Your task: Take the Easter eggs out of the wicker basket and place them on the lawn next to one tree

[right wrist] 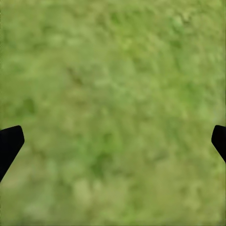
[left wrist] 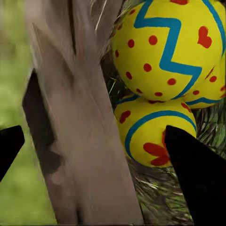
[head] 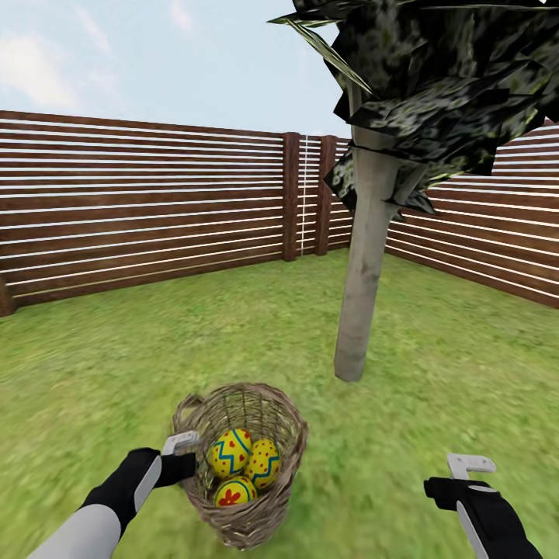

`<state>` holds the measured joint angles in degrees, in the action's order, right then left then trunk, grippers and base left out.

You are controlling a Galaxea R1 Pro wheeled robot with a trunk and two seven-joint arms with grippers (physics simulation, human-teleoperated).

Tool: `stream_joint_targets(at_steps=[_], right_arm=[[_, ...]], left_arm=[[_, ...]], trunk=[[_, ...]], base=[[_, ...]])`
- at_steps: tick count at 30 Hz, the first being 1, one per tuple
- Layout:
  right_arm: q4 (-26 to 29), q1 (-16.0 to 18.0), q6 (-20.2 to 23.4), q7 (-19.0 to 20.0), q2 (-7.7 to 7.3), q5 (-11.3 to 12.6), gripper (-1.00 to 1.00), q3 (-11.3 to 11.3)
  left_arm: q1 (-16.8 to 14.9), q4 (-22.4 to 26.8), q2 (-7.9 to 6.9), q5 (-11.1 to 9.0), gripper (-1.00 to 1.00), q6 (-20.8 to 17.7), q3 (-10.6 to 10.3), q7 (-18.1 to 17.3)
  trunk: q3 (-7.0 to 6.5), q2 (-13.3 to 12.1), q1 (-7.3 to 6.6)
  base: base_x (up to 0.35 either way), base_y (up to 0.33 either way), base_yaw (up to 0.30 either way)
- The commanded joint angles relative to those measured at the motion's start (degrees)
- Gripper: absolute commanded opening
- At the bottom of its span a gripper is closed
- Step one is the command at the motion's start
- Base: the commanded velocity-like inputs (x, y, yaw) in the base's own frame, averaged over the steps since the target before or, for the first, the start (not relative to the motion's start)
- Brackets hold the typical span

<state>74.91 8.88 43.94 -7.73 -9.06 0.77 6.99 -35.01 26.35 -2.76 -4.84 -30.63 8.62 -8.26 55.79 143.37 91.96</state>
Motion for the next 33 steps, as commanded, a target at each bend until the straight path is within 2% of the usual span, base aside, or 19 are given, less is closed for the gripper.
stream_joint_targets(at_steps=[1,8,13,15,22,26,33], right_arm=[[0.06,0.02,0.27,-0.19,0.01,0.11,1.0,-0.04],[-0.02,0.04,0.27,-0.18,0.09,0.11,1.0,-0.04],[-0.03,0.01,0.27,-0.18,0.27,0.11,1.0,-0.15],[-0.03,0.04,0.27,-0.18,0.27,0.11,1.0,-0.87],[-0.03,0.02,0.27,-0.18,0.27,0.11,1.0,-1.27],[-0.38,0.02,0.27,-0.23,0.27,0.11,1.0,-1.45],[-0.63,0.01,0.26,-0.27,0.36,0.11,1.0,-1.83]], left_arm=[[0.02,-4.9,0.03,-0.26,1.0,-0.34,0.17,0.0],[0.02,-4.9,0.04,-0.35,1.0,0.61,0.24,0.0],[0.02,-4.9,0.46,-0.26,1.0,0.57,0.17,0.0],[0.02,-4.9,0.48,-0.26,1.0,0.56,0.17,0.0],[0.02,-4.9,0.39,-0.34,1.0,0.66,0.33,0.0],[0.02,-4.9,0.47,-0.35,1.0,0.57,0.21,0.0],[0.02,-4.9,0.48,-0.27,1.0,0.57,0.26,0.0]], trunk=[[0.07,0.02,0.0],[0.07,0.02,0.0],[-1.04,-0.05,-0.13],[-1.48,-0.08,-0.18],[-1.48,-0.08,-0.18],[-2.37,-0.13,-0.29],[-3.63,-2.93,-1.82]], base=[[0.0,0.0,0.0],[0.0,0.0,0.0],[0.0,0.0,0.0],[0.0,0.0,0.0],[0.0,0.0,0.0],[0.0,0.0,0.0],[0.0,0.0,0.0]])
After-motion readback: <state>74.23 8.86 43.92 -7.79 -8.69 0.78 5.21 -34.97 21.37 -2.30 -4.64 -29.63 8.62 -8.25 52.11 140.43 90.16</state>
